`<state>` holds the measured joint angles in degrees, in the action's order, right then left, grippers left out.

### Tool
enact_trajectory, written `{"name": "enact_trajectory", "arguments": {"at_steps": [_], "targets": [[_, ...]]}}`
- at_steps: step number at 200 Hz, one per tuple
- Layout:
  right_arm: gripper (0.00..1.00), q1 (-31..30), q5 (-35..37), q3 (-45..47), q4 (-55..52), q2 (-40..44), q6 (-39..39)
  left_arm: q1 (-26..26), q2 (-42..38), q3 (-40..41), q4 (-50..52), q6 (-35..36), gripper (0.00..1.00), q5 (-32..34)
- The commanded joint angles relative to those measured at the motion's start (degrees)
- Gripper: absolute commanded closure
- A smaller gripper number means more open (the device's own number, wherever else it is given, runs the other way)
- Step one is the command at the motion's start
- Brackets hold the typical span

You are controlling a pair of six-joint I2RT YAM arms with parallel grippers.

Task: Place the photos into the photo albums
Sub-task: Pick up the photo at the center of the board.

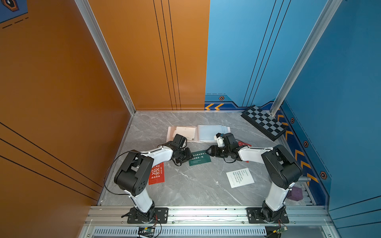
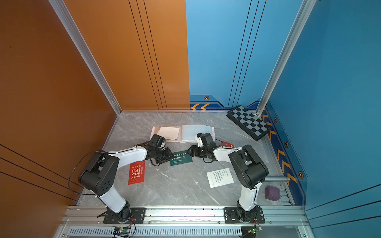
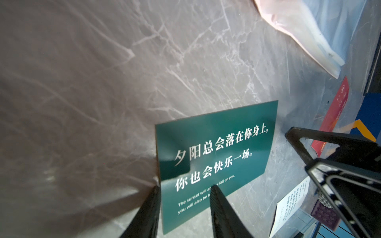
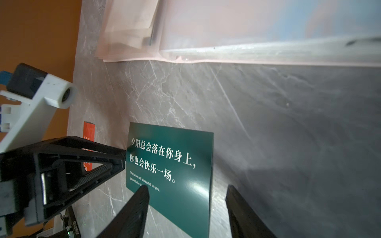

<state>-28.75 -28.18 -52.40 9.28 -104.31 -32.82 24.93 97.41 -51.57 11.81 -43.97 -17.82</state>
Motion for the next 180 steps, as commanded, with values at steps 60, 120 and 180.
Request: {"name": "enact_trajectory", "arguments": {"at_steps": [60, 120, 180], "targets": [[0.38, -1.75, -4.58, -1.92, 2.20, -4.50, -2.57, 1.07, 3.24, 1.03, 4.36, 0.28, 0.58, 2.39], [0.38, -0.67, -11.27, 1.27, 14.69, -4.30, -10.25, 1.26, 3.49, 0.75, 4.36, 0.28, 0.58, 2.54], [0.38, 1.59, -14.39, 5.05, 22.55, 0.57, -13.34, 1.62, 4.19, 0.09, 4.36, 0.07, 0.58, 2.67]]}}
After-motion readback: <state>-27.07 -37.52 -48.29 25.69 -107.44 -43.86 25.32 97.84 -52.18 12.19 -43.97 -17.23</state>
